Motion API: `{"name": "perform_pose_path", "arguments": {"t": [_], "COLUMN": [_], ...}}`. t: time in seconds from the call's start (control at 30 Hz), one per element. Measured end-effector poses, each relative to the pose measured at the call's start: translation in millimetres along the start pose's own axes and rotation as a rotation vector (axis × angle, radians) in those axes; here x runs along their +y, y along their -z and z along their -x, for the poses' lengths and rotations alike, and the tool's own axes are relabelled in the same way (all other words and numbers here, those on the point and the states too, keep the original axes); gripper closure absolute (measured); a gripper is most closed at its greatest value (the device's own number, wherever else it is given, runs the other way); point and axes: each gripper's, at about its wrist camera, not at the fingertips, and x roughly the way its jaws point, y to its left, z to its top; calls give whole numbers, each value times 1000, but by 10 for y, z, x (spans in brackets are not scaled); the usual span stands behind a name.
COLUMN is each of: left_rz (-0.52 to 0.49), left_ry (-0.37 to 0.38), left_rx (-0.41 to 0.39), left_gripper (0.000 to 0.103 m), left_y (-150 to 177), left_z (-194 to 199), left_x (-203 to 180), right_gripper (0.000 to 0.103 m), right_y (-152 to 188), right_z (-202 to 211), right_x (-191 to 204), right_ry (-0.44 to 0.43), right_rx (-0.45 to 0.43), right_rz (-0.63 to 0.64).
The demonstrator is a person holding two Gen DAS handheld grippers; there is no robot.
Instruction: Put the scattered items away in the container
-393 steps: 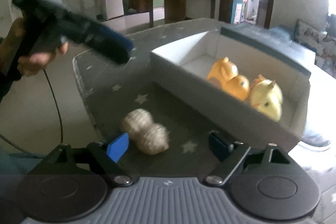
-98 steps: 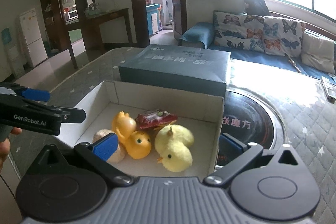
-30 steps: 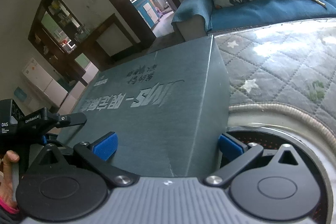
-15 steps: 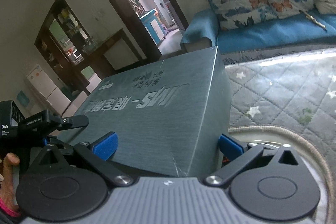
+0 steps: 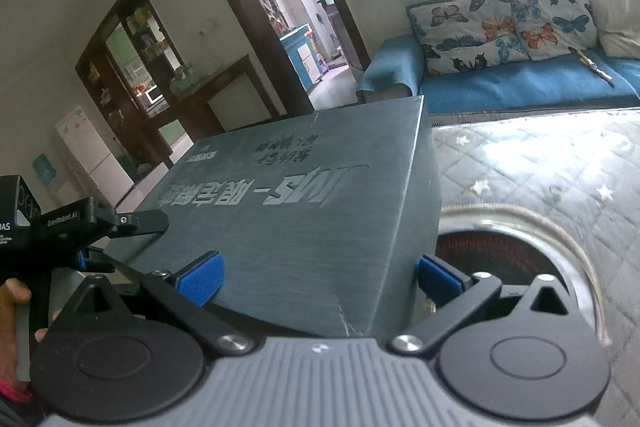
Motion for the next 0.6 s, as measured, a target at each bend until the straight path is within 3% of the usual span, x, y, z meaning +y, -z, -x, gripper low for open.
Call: {"name": "perform_pose_path", "arguments": {"t": [0.33,0.6], "left_rz": [11,21], "left_ry": [-11,-23], "left_rx": [-13,-12], "left_gripper": [0,0], "left_y": [501,761], "left_z": [424,539], "left_x": [80,168], "right_gripper": [0,0], "right_y": [392,592], "right_z": [359,455], "right_x": [214,281], "right_ry": [-7,-2], "right_rx": [20,42], "right_rz": [29,42]}}
